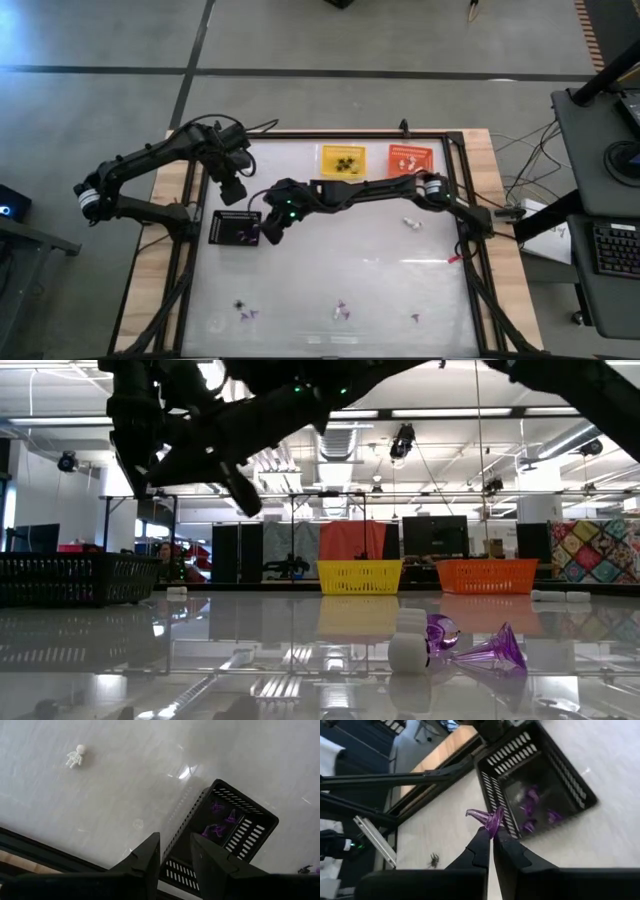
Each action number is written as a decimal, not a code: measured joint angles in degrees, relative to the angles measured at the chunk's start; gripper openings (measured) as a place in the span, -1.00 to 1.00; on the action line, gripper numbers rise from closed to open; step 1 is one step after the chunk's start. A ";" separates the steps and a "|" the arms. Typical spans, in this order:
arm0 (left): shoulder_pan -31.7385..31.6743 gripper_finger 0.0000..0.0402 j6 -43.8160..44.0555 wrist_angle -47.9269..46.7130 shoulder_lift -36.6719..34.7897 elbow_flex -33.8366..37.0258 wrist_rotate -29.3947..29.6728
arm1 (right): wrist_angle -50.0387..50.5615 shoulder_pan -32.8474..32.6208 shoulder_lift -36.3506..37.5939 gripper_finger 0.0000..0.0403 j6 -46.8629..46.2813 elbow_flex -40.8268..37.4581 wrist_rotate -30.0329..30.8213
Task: Sort Halloween decoration
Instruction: Put the purple witch hat toy into the black bin
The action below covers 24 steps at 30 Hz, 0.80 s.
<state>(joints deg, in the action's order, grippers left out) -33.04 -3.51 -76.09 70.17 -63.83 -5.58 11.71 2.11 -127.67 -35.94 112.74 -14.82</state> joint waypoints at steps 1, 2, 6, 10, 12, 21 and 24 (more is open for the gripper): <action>0.00 -0.55 0.00 0.00 0.00 0.00 0.01 | -0.06 0.00 -0.94 -0.96 0.04 1.31 -0.62; 0.00 -0.55 0.00 0.00 0.00 0.00 0.01 | 0.08 0.00 -1.77 -0.96 0.04 2.36 -1.19; 0.00 -0.55 -0.08 0.02 0.00 0.00 0.02 | 0.02 0.00 -4.08 -0.96 0.02 5.02 -1.82; 0.00 -0.55 -0.15 0.07 0.00 0.00 0.00 | -0.26 0.00 -5.72 -0.96 0.02 5.93 -2.00; 0.00 -0.55 -0.24 0.16 0.00 0.00 0.00 | -0.50 0.00 -6.42 -0.96 0.02 6.18 -2.00; 0.00 -0.55 -0.26 0.29 0.00 0.00 0.00 | -3.45 0.11 -10.88 -0.96 -0.55 9.42 -3.62; 0.00 -0.55 -0.26 0.32 0.00 0.00 0.01 | -3.45 0.13 -11.22 -0.96 -0.55 9.86 -3.68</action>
<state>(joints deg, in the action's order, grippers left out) -33.04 -3.77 -75.78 70.17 -63.83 -5.58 8.26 2.24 -138.89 -36.49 122.61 -18.50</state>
